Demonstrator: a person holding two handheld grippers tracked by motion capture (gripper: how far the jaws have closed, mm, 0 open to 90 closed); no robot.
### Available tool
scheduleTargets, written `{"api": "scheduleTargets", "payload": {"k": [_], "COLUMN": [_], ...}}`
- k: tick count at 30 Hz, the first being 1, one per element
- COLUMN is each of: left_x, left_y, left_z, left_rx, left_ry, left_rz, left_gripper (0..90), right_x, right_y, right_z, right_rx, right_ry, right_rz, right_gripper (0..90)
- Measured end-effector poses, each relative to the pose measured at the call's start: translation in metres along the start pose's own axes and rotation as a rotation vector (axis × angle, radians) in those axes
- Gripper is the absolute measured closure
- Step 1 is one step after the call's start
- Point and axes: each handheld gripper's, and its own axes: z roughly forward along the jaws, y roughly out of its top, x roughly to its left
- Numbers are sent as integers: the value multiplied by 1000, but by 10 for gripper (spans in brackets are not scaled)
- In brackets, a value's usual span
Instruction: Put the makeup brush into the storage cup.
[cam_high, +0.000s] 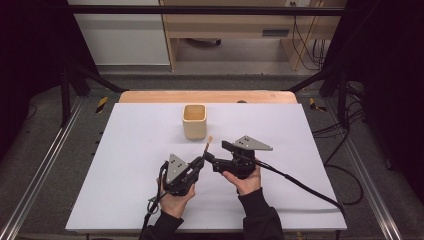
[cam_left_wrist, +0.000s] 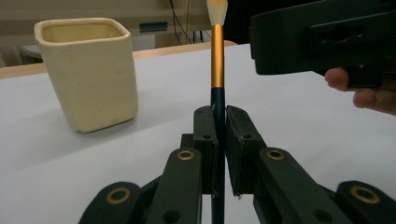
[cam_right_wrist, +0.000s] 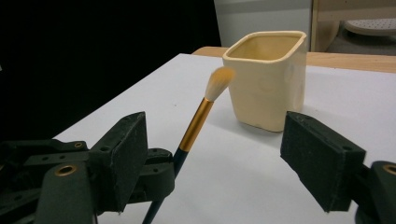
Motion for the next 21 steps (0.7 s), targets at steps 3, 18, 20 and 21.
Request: {"api": "scheduleTargets", "payload": {"k": [3,18,20,21], "left_x": [-1,-8,-8,-8], "left_y": [0,-2,-2,-2], "left_z": [1,3,3,4], "left_rx": [-4,-5,-4,-4], "left_ry": [-3,-10,-11,-10], "left_rz": [-6,-1,0,0], "left_gripper": [825,825,825,825], "right_x": [0,1,1,1], "right_y": [-1,-7,-7,-7], "right_z": [2,10,10,11], "right_rx": [2,1,1,5], "right_ry": [-2,5,8,8], "right_rz": [16,101,108,115], "right_gripper": [275,477,509,525]}}
